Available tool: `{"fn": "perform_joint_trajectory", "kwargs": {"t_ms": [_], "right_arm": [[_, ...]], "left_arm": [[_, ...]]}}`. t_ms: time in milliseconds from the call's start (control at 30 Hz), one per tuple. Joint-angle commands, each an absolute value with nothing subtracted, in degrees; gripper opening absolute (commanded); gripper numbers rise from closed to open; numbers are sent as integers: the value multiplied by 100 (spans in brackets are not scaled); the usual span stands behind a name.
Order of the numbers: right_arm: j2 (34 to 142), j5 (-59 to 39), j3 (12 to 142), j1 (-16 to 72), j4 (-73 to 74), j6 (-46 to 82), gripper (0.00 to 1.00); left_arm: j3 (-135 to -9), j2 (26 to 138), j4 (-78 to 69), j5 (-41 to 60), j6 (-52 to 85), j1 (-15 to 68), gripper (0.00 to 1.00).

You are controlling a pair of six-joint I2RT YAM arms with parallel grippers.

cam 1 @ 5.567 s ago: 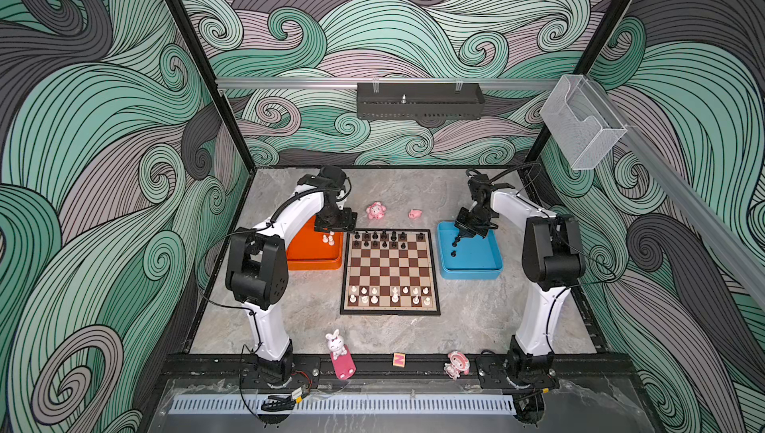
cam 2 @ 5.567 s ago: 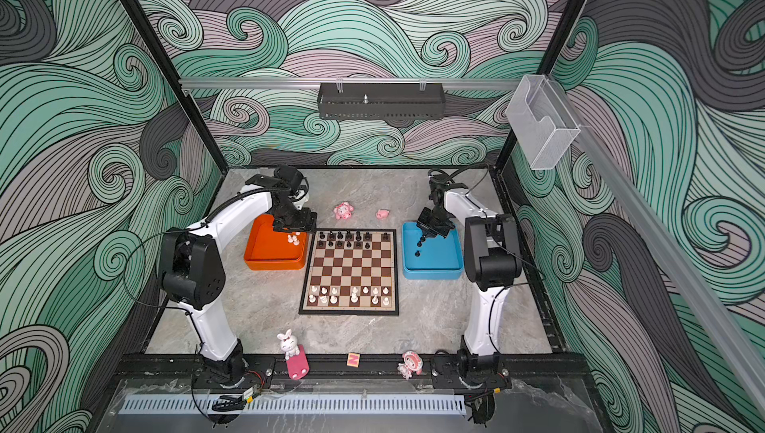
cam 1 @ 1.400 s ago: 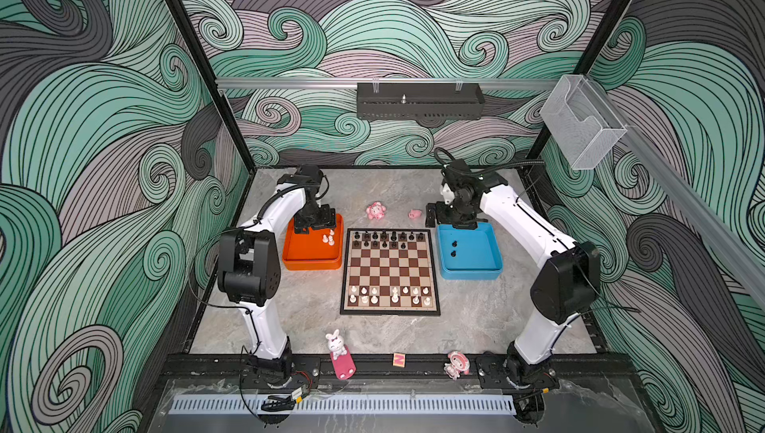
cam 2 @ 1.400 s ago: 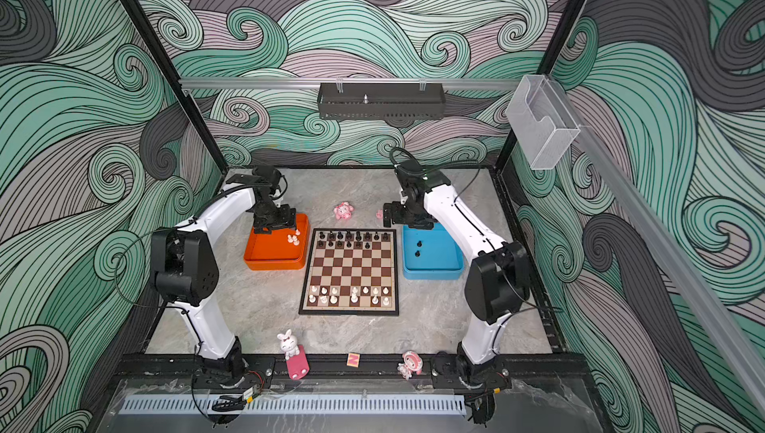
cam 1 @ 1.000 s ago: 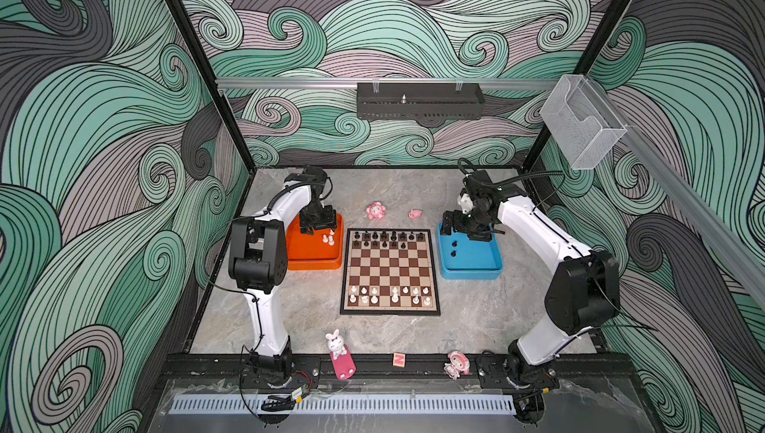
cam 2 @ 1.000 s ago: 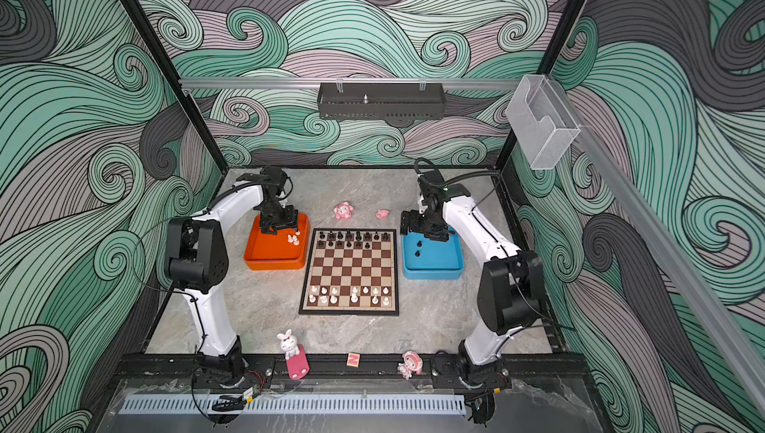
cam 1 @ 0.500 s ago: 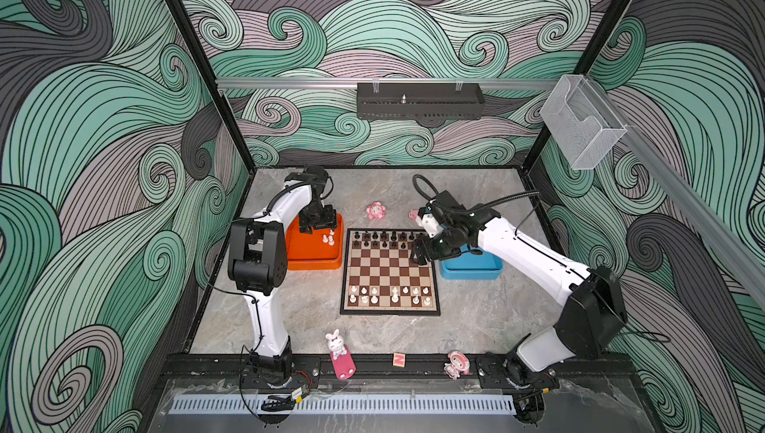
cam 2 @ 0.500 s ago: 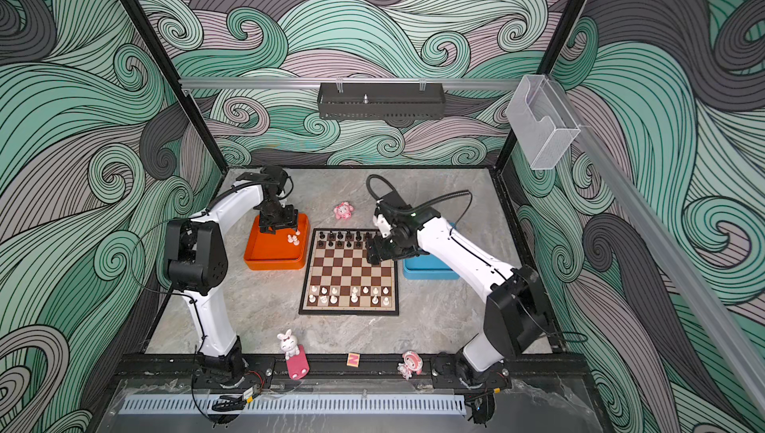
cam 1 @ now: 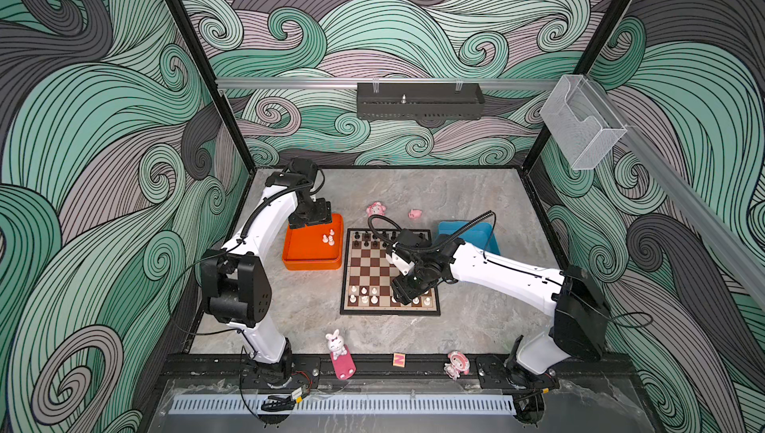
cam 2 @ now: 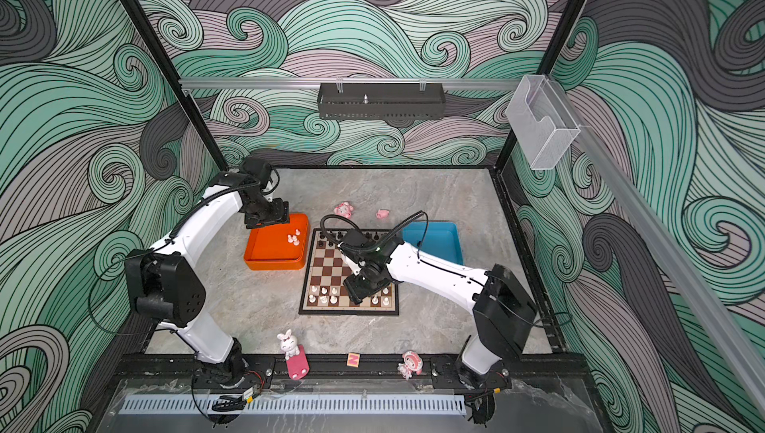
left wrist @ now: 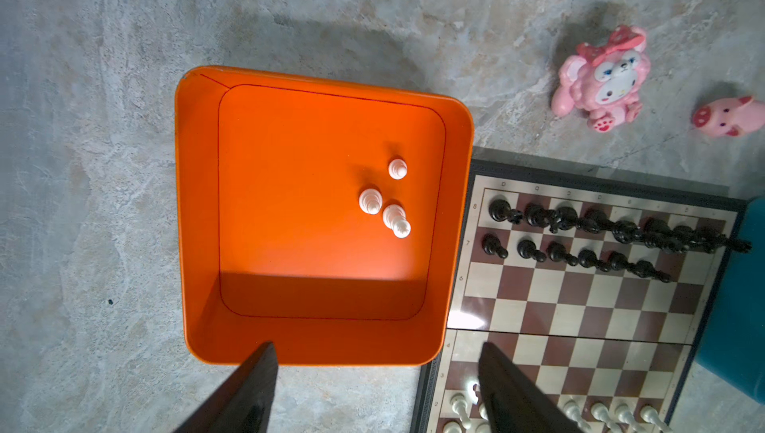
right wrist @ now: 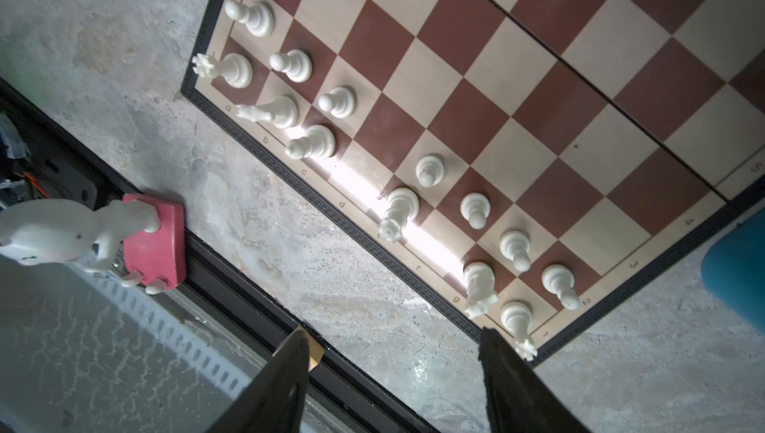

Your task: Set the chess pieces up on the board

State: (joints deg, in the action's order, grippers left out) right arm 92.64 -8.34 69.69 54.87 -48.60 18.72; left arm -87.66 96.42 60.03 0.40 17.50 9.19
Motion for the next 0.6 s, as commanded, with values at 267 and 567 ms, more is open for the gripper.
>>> {"fn": "perform_joint_trajectory", "kwargs": {"t_ms": [267, 567], "right_arm": [[9939, -898, 7255, 5590, -4533, 1950, 51], [10272, -932, 7400, 5590, -4484, 1951, 40]], "left_arm": [[-8474, 9452, 6091, -26, 1730, 899, 80], [-8377, 9453, 6045, -9, 1639, 725, 79]]}}
